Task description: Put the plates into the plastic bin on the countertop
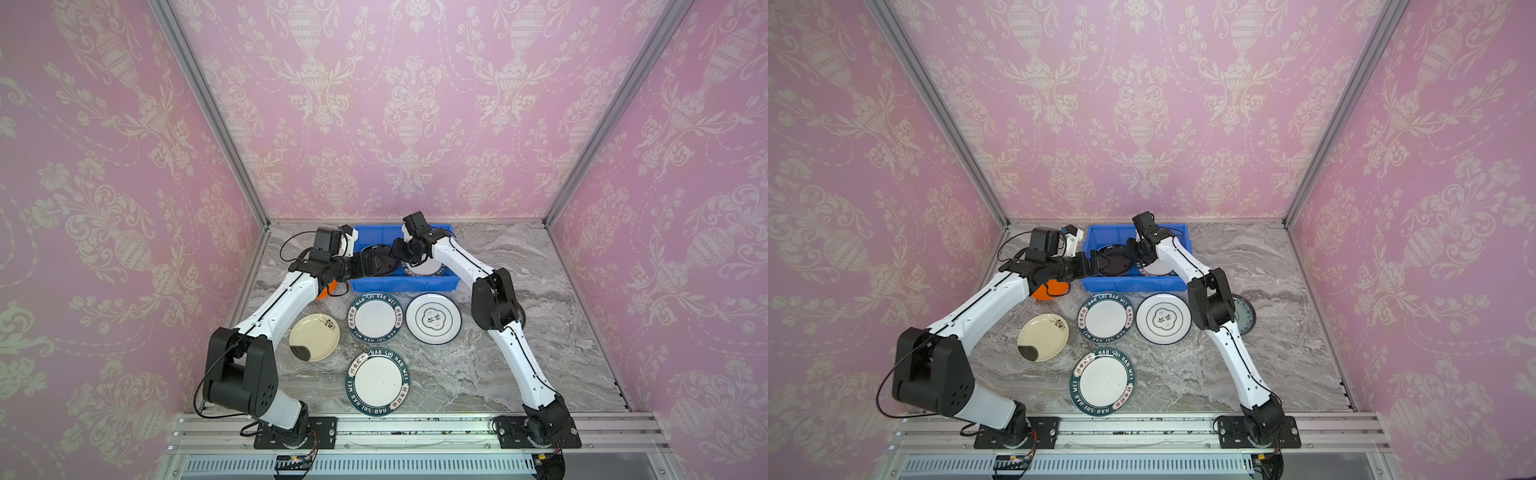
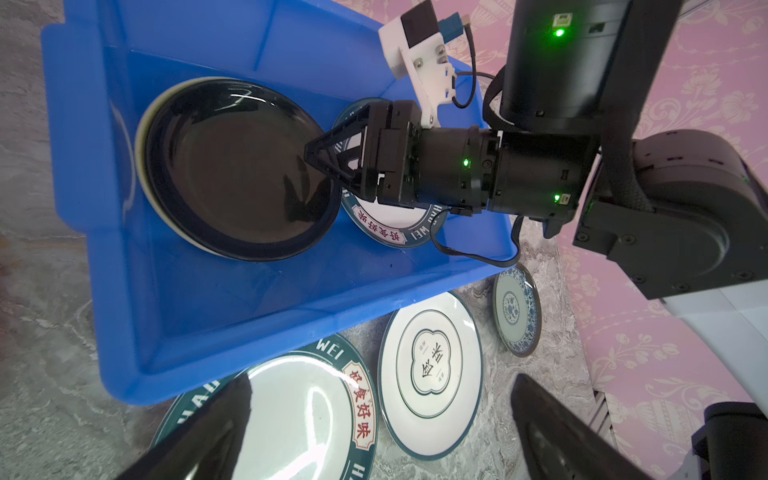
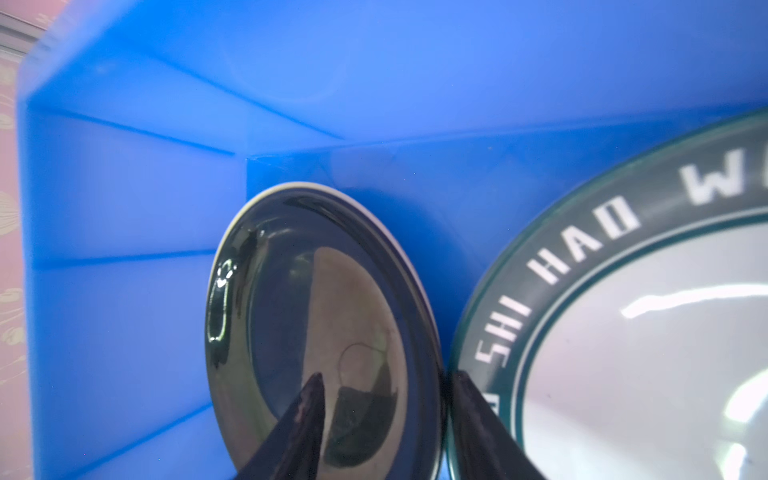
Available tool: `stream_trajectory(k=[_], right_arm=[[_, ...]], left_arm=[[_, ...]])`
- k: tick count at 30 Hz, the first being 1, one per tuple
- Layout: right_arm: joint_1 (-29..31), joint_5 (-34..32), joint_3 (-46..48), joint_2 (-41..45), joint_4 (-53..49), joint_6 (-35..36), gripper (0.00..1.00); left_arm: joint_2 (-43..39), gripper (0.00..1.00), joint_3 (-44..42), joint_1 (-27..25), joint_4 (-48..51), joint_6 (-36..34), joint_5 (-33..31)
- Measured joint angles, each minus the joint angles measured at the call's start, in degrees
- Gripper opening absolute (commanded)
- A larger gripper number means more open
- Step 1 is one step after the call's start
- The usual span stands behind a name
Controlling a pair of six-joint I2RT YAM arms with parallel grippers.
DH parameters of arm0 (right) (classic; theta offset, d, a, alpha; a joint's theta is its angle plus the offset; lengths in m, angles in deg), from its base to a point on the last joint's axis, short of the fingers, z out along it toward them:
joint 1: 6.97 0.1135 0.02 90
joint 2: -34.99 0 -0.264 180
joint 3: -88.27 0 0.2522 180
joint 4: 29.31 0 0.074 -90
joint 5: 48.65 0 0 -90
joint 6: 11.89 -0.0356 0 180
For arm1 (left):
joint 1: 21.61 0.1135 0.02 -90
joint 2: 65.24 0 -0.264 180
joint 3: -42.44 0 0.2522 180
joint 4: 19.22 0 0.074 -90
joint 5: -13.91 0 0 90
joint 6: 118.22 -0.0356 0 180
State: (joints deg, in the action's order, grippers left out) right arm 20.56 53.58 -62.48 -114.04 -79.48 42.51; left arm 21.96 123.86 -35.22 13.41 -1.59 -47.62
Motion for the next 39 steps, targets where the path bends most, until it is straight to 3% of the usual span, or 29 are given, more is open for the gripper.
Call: stream_trajectory(k=[8,31,39], right_arm=[[0.15,-3.21,0.0,0.04,-2.12,1.53,0.56],[2.54,-3.61,-2.58,0.04,-3.74,1.57,0.56],[0.7,-4.22,7.85,7.54,-2.16,3.8,0.56]], left_arm=[[1.46,0.99,0.02,0.0,-1.62,0.02,1.01],[2.62,0.99,0.0,0.0,-2.56,0.24,1.95],[2.62,0.99,-1.09,-0.2,-3.56,0.44,1.88]])
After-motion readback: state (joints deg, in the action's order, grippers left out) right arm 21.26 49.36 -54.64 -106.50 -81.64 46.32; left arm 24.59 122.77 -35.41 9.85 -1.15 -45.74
